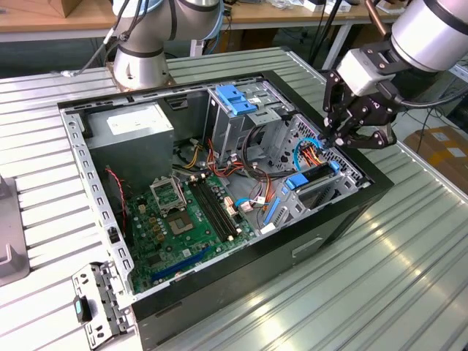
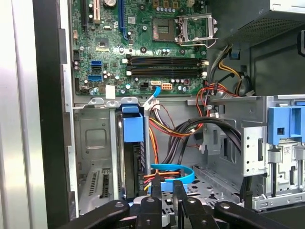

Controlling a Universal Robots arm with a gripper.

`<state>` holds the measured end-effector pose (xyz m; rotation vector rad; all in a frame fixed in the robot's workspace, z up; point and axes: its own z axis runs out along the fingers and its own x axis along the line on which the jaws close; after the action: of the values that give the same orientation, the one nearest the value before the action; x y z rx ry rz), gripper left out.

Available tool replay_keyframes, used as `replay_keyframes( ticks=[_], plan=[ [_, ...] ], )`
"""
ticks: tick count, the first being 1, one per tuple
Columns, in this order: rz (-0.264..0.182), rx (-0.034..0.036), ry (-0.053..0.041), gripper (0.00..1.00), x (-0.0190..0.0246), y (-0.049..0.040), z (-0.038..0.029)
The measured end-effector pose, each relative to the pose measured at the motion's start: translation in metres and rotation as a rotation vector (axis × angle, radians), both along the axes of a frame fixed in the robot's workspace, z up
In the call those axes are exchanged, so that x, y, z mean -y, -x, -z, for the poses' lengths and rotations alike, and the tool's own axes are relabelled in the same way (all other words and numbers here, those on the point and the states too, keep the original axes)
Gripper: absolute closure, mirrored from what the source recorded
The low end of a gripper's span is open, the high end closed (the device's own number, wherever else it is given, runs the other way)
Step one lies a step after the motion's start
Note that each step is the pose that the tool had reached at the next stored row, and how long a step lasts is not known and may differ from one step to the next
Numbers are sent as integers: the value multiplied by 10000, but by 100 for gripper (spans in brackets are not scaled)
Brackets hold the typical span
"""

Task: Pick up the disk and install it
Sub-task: 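Insert the second disk wire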

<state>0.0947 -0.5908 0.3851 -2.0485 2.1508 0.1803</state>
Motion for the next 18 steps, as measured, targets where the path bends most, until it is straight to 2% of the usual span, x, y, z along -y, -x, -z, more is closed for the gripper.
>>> replay_keyframes(
  ticks=[8, 18],
  plan=[
    [0, 1, -9, 76, 113, 0, 12],
    [0, -4, -30, 76, 142, 0, 98]
  ],
)
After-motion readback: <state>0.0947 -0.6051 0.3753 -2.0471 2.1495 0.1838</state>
